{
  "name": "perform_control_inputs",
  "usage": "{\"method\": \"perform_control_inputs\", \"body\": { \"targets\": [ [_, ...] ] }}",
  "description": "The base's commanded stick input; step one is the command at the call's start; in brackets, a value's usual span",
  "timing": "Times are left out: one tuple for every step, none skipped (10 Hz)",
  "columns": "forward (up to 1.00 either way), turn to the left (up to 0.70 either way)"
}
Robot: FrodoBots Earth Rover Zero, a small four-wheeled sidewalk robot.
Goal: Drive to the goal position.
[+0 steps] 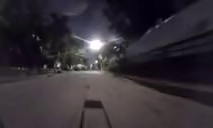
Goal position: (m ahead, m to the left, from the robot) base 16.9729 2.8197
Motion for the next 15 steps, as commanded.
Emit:
{"method": "perform_control_inputs", "body": {
  "targets": [
    [1.00,0.00],
    [1.00,0.00],
    [1.00,0.00],
    [1.00,0.00],
    [1.00,0.00],
    [1.00,0.00],
    [1.00,0.00],
    [1.00,0.00],
    [1.00,0.00],
    [1.00,0.00],
    [1.00,0.00],
    [1.00,0.00],
    [1.00,0.00],
    [1.00,-0.02],
    [1.00,-0.11]
  ]
}}
